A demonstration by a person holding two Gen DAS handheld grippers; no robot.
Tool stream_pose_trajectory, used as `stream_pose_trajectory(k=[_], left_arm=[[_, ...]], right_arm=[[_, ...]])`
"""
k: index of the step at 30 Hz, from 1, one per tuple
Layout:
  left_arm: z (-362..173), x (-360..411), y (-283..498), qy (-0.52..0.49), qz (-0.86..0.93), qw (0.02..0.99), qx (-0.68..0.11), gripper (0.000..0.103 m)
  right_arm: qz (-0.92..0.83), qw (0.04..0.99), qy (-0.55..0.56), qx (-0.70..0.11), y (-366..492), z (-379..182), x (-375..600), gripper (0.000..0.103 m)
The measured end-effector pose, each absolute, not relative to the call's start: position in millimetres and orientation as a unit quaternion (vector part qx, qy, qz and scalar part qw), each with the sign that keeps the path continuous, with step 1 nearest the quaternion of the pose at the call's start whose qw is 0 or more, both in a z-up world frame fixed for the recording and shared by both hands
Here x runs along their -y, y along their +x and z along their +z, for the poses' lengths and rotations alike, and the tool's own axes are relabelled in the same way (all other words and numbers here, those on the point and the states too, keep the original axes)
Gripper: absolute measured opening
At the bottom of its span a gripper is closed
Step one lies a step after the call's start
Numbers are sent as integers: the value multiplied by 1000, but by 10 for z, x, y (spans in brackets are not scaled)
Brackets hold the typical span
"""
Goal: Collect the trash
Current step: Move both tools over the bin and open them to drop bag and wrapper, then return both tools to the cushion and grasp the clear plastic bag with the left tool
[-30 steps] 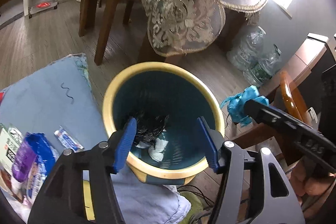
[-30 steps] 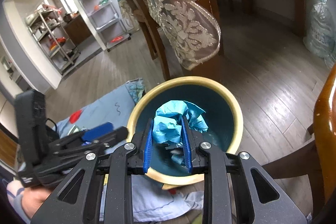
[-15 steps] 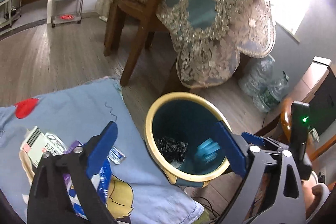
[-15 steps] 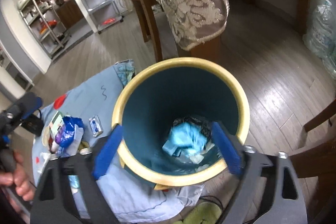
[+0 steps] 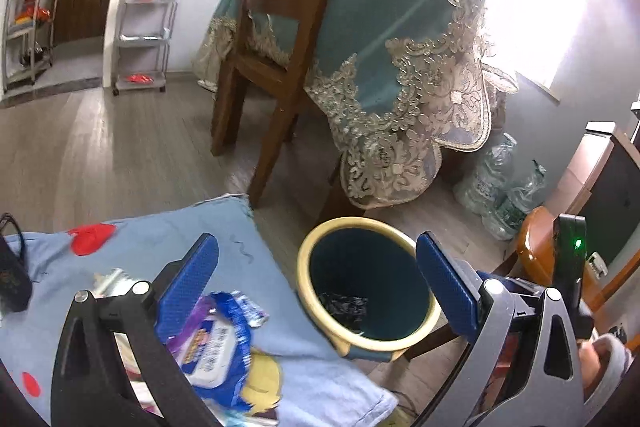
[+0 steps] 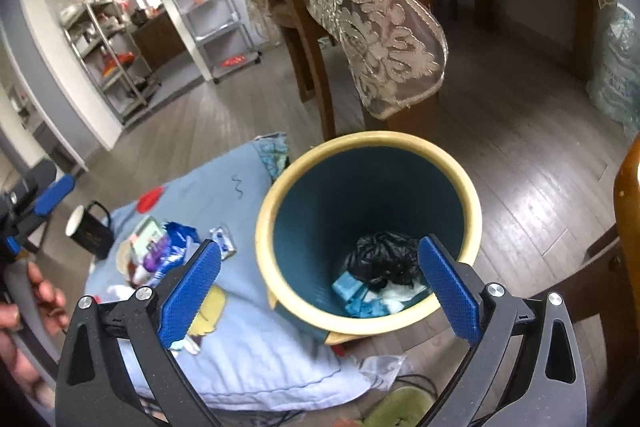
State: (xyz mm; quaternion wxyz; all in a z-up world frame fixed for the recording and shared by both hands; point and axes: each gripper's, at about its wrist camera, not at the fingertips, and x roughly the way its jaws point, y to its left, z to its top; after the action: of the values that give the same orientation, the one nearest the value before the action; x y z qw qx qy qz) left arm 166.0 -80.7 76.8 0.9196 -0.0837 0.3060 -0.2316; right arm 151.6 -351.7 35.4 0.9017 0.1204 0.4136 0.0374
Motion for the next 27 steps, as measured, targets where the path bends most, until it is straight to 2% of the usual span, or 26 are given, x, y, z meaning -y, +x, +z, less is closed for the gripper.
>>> stream_pose_trajectory(k=[6,27], left_arm=[[740,528,1466,-67,-204,925,-312,97],[85,-406,1073,-65,-65,910,-404,97]], right_arm=[[65,898,139,-413,1463,348,3455,98],[135,877,145,-437,1499,221,3048,98]])
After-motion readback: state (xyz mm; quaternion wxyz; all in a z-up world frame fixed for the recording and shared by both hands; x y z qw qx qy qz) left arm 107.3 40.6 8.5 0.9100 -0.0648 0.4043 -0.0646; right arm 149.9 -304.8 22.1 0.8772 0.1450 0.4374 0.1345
